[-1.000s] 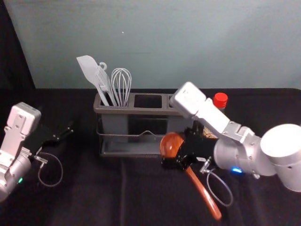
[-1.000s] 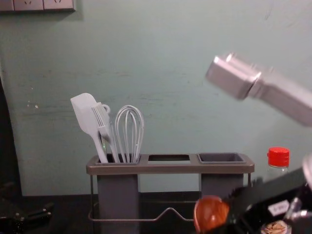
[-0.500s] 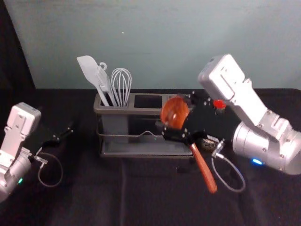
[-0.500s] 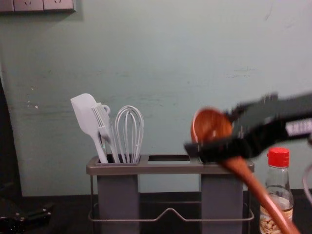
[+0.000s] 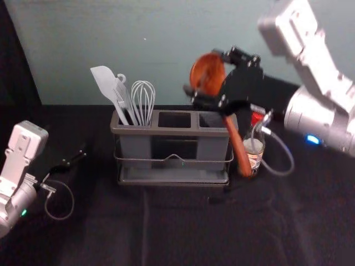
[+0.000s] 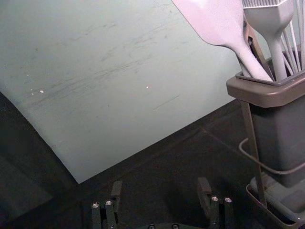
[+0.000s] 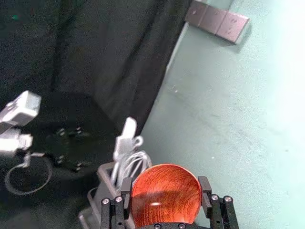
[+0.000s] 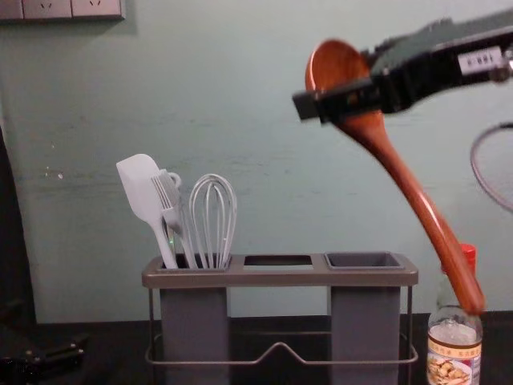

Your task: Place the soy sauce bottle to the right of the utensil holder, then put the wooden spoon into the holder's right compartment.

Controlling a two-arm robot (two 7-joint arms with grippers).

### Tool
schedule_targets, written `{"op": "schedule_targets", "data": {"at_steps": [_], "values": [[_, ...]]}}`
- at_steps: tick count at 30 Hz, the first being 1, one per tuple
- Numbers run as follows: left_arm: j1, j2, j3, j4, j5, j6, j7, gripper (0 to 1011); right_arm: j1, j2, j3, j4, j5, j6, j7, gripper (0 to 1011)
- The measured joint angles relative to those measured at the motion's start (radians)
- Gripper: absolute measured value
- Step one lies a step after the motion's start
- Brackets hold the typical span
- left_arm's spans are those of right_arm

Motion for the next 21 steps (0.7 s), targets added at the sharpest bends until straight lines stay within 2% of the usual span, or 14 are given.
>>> {"op": "schedule_targets", "data": {"at_steps": [2,7,14,21], "values": [[0.000,0.000,0.000,0.000,0.000,0.000,0.000,1012,0.008,-0.006,0.002,0.008,0.000,-0.001,0.000,854],[0.000,0.000,0.000,0.000,0.000,0.000,0.000,1012,0.075,-0.045,0.005,0.086,-0.007,-0.016,-0.001,854],[0.000,0.000,0.000,0.000,0.000,0.000,0.000,1011,0.172,-0.086,-0.032,0.197,-0.056,-0.030,0.005,854],[0.000,0.000,0.000,0.000,0.000,0.000,0.000,1012,0.236,-0.123,-0.057,0.280,-0.089,-0.036,0.017,854]]}}
